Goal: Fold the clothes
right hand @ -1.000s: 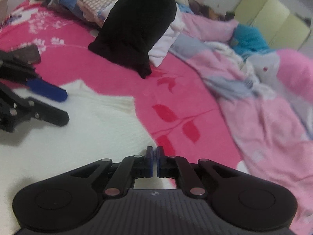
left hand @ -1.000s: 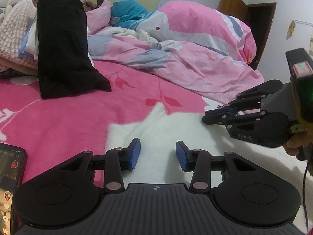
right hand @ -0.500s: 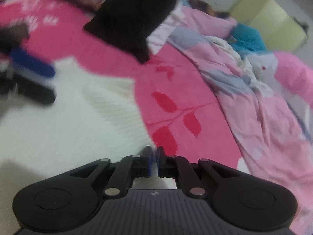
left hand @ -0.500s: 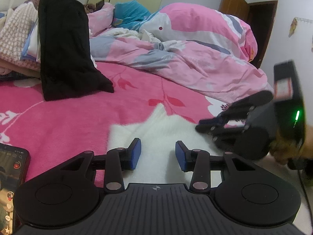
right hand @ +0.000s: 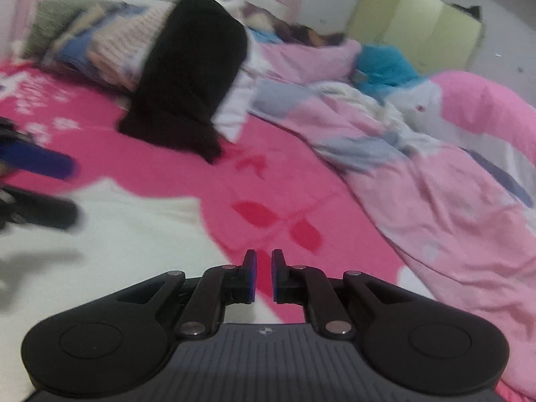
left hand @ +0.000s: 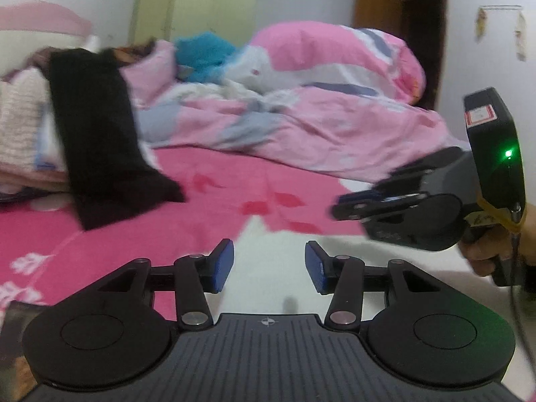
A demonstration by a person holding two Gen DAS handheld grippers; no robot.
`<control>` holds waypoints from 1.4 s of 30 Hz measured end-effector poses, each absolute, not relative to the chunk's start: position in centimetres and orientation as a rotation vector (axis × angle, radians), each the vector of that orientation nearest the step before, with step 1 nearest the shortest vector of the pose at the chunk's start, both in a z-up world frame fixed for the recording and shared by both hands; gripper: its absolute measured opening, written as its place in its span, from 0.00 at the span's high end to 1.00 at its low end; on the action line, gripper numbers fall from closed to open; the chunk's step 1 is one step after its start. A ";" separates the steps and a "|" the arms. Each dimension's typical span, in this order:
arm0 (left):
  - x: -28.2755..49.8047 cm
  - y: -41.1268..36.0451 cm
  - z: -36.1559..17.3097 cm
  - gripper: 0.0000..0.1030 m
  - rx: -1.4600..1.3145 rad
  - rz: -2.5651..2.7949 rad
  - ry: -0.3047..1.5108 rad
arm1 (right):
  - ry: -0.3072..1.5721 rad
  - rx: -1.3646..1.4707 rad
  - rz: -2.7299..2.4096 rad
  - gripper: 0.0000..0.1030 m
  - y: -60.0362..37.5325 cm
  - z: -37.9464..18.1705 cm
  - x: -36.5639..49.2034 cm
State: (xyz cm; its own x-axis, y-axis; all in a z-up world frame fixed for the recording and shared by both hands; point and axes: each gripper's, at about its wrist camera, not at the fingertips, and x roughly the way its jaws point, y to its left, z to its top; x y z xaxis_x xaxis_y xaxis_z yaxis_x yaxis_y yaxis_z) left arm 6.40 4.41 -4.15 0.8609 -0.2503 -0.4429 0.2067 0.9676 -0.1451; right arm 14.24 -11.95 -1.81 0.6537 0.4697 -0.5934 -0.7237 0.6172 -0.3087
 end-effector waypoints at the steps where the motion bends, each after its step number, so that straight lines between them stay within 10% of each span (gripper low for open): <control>1: 7.0 4.1 -4.3 0.54 -0.095 -0.256 0.501 | 0.498 -0.565 0.761 0.93 -11.9 -1.6 14.1; 42: 8.3 5.4 -7.2 0.58 -0.175 -0.177 0.555 | 0.694 -0.664 0.857 0.80 -14.1 -3.8 16.3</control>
State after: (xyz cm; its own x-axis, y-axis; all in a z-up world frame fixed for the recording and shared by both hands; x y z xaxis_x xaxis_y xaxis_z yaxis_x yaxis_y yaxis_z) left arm 8.29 5.38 -7.24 0.8355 -0.2132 -0.5065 0.1187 0.9700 -0.2123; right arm 16.28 -14.09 -3.81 0.4710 0.4388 -0.7653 -0.8396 0.4890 -0.2364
